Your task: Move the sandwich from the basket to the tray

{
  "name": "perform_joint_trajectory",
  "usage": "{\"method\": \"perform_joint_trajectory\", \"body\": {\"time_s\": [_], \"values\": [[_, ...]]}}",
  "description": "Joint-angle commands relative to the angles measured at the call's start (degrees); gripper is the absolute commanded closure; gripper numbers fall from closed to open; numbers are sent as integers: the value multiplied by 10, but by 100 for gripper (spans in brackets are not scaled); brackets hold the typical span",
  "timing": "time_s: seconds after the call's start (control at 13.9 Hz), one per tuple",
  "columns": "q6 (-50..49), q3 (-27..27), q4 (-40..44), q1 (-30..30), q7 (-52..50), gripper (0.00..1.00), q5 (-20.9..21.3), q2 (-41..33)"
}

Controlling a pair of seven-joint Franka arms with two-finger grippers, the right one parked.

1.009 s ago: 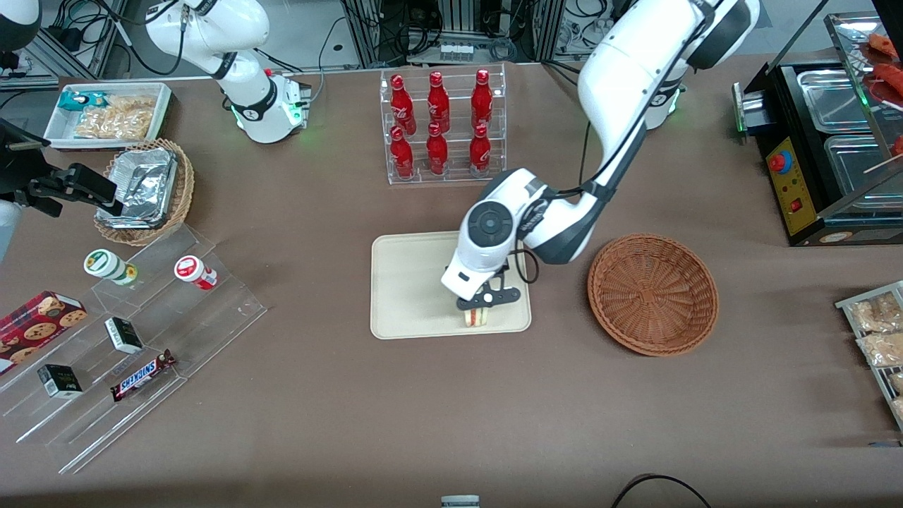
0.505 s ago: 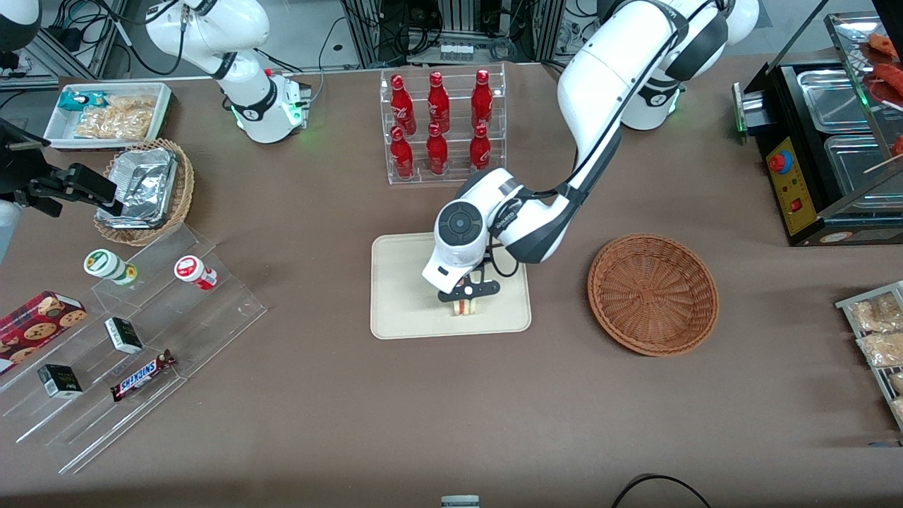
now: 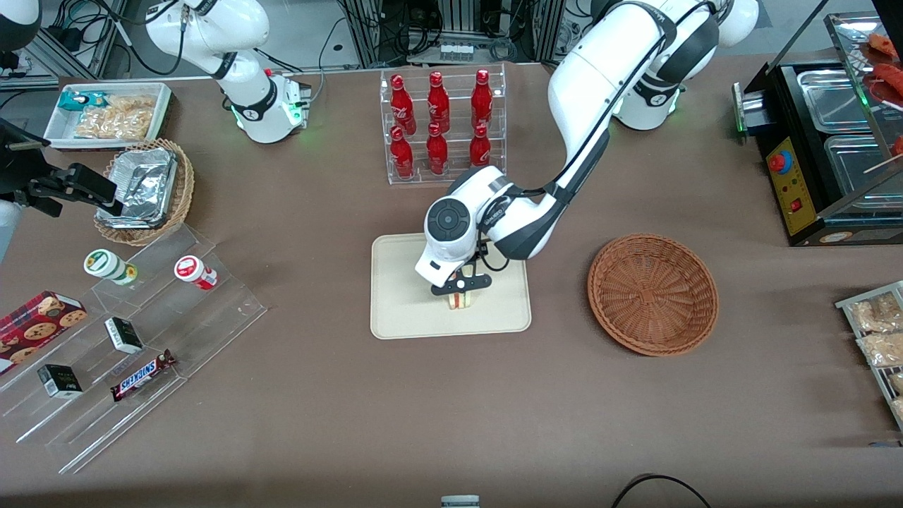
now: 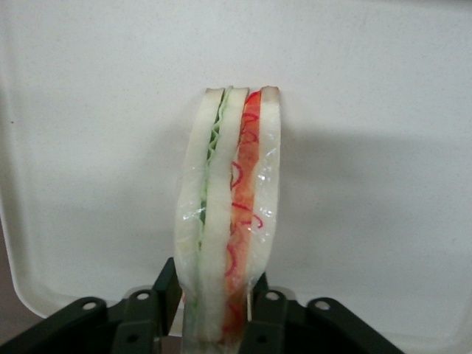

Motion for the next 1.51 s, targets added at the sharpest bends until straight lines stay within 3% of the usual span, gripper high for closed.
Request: {"method": "perform_joint_trajectory", "body": {"time_s": [0.0, 0.43, 0.58, 0.86, 1.44], "values": [[-10, 3, 24, -4, -17, 0, 4, -2], [-70, 9, 27, 4, -18, 0, 9, -87], [-141, 14, 2, 74, 5, 0, 6, -142], [-175, 14, -53, 142, 25, 0, 10, -193], [-182, 14, -230, 274, 270, 0, 4, -365]]}}
